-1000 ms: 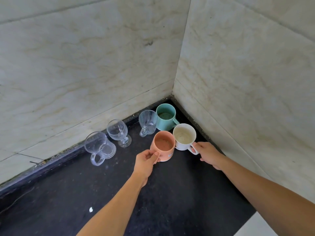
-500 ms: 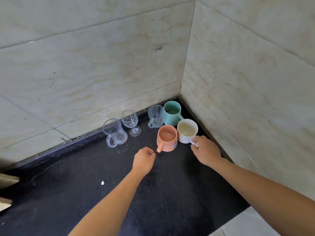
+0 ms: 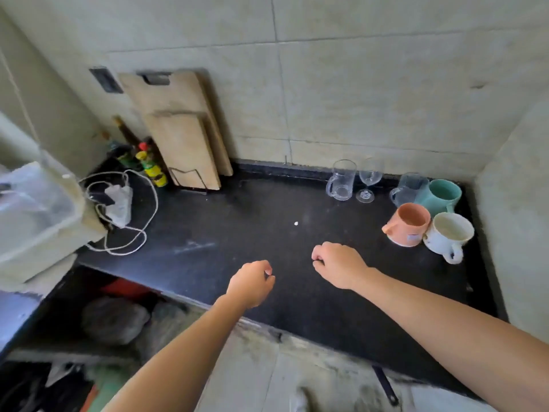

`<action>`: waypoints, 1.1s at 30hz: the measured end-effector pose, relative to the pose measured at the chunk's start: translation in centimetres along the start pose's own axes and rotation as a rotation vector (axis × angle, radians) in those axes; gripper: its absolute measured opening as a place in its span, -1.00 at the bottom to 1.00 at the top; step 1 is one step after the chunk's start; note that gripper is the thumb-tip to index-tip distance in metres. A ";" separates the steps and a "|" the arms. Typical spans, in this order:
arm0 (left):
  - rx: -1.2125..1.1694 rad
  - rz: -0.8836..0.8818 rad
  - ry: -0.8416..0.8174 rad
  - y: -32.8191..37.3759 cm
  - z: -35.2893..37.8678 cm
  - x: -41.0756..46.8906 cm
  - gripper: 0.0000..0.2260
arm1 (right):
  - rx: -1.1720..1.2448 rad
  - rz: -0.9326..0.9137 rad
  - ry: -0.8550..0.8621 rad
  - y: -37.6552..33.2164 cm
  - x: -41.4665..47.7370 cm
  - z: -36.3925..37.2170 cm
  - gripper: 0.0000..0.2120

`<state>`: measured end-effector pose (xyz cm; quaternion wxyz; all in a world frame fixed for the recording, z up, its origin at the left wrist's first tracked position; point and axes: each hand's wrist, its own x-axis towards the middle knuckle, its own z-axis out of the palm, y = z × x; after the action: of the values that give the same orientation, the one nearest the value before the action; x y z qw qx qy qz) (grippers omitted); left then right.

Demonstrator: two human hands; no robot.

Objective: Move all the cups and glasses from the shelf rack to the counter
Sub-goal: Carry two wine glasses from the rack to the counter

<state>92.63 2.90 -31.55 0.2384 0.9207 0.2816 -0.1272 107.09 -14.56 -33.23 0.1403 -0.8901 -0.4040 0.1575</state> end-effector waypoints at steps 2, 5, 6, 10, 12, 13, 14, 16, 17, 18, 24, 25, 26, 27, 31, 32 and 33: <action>-0.002 -0.089 0.062 -4.3 -1.1 -4.0 -0.78 | -0.022 -0.121 -0.033 -4.9 0.5 0.9 -0.77; -0.008 -0.237 0.156 -10.6 -2.4 -11.2 -0.82 | -0.045 -0.315 -0.097 -13.0 0.6 2.6 -0.76; -0.010 -0.289 0.179 -12.6 -2.7 -13.9 -0.86 | -0.059 -0.380 -0.119 -15.8 0.4 3.3 -0.76; -0.018 -0.505 0.271 -20.1 -3.1 -25.6 -0.87 | -0.116 -0.632 -0.203 -28.1 -1.9 7.0 -0.77; -0.025 -0.604 0.304 -23.6 -3.1 -31.8 -0.81 | -0.145 -0.751 -0.225 -34.6 -4.1 9.3 -0.78; -0.036 -0.648 0.319 -25.4 -2.8 -35.0 -0.80 | -0.157 -0.813 -0.232 -37.9 -5.5 10.7 -0.79; -0.052 -0.692 0.339 -27.2 -2.5 -38.2 -0.80 | -0.168 -0.873 -0.237 -41.1 -7.0 12.1 -0.79; -0.089 -0.781 0.379 -30.6 -1.7 -44.6 -0.80 | -0.192 -0.977 -0.240 -47.3 -10.6 15.0 -0.77; -0.107 -0.822 0.384 -32.3 -1.3 -47.7 -0.80 | -0.199 -1.012 -0.243 -50.3 -12.4 16.4 -0.77; -0.123 -0.858 0.392 -34.1 -1.0 -50.8 -0.80 | -0.202 -1.049 -0.245 -53.1 -14.1 17.8 -0.76; -0.268 -1.054 0.509 -43.0 0.9 -66.1 -0.87 | -0.225 -1.296 -0.279 -68.0 -23.9 24.2 -0.73; -0.294 -1.082 0.515 -43.9 1.3 -67.8 -0.89 | -0.239 -1.327 -0.293 -69.8 -25.1 25.1 -0.73; -0.302 -1.097 0.521 -44.4 1.5 -68.6 -0.90 | -0.241 -1.344 -0.304 -70.8 -25.8 25.4 -0.74; -0.304 -1.123 0.537 -45.4 1.8 -70.2 -0.91 | -0.237 -1.373 -0.318 -72.6 -26.9 26.2 -0.74; -0.327 -1.227 0.585 -49.7 2.2 -75.8 -0.92 | -0.244 -1.508 -0.348 -80.3 -30.2 29.1 -0.75; -0.338 -1.251 0.590 -50.9 2.1 -76.9 -0.93 | -0.246 -1.533 -0.355 -82.1 -30.8 29.8 -0.75; -0.348 -1.272 0.596 -52.2 1.9 -77.9 -0.94 | -0.244 -1.553 -0.361 -83.9 -31.2 30.5 -0.75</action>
<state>-0.78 4.31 -23.64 0.1745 0.5229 0.8320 0.0620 18.97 18.62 -24.16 0.0439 -0.3248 -0.9382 0.1112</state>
